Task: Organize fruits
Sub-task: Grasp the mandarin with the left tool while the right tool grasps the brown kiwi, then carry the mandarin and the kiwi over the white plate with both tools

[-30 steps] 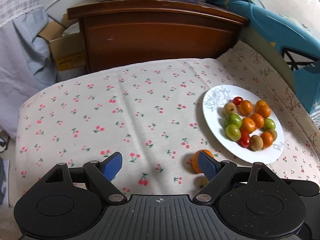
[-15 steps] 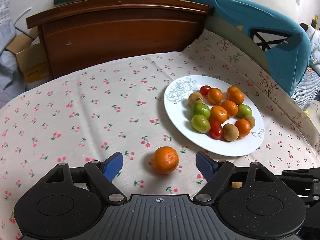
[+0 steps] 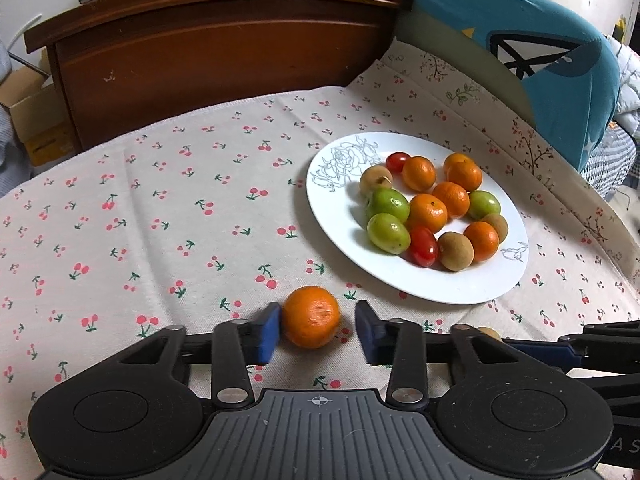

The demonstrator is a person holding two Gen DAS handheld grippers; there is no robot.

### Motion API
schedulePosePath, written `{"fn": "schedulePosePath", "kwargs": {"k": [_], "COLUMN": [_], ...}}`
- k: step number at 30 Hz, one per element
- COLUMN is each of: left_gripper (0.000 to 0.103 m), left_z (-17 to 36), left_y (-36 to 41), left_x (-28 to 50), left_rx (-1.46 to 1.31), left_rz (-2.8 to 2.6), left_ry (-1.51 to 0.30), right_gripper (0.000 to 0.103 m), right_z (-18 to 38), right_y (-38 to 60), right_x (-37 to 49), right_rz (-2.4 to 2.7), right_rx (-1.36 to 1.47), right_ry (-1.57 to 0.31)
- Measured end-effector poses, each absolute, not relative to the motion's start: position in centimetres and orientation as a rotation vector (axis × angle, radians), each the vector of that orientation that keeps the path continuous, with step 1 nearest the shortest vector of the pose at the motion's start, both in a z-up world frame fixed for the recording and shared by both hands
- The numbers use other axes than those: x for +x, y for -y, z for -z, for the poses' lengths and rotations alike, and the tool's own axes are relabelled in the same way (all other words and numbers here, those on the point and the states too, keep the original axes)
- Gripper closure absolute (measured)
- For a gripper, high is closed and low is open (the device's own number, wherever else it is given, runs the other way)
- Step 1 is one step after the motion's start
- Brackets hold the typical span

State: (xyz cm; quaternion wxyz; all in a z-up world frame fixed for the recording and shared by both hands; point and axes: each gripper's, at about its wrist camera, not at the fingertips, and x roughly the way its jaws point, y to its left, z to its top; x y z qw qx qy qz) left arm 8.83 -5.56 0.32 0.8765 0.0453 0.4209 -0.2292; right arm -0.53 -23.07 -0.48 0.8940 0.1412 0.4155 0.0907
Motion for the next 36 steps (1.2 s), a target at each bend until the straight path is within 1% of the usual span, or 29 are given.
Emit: {"fn": "schedulePosePath", "kwargs": {"k": [2, 9, 16, 28, 36], "left_gripper": [0.074, 0.075, 0.075, 0.075, 0.075], "left_z": [-0.3, -0.6, -2.4, -6.1, -7.4], "left_y": [5.6, 5.3, 4.3, 4.7, 6.2], "left_x": [8.8, 8.5, 8.0, 7.8, 8.9], "left_rx": [0.098, 0.085, 0.042, 0.016, 0.018], "left_rz": [0.479, 0.475, 0.459, 0.486, 0.535], "left_ry": [-0.873, -0.867, -0.831, -0.723, -0.681], "right_gripper": [0.077, 0.077, 0.077, 0.077, 0.077], "right_z": [0.5, 0.4, -0.4, -4.2, -5.9], "right_y": [23.1, 23.1, 23.5, 25.6, 27.7], "right_x": [-0.5, -0.6, -0.7, -0.4, 0.9], "right_rz": [-0.187, -0.186, -0.192, -0.184, -0.156], "right_rx": [0.294, 0.298, 0.319, 0.37, 0.408], "right_ry": [-0.861, -0.856, -0.832, -0.709, -0.661]}}
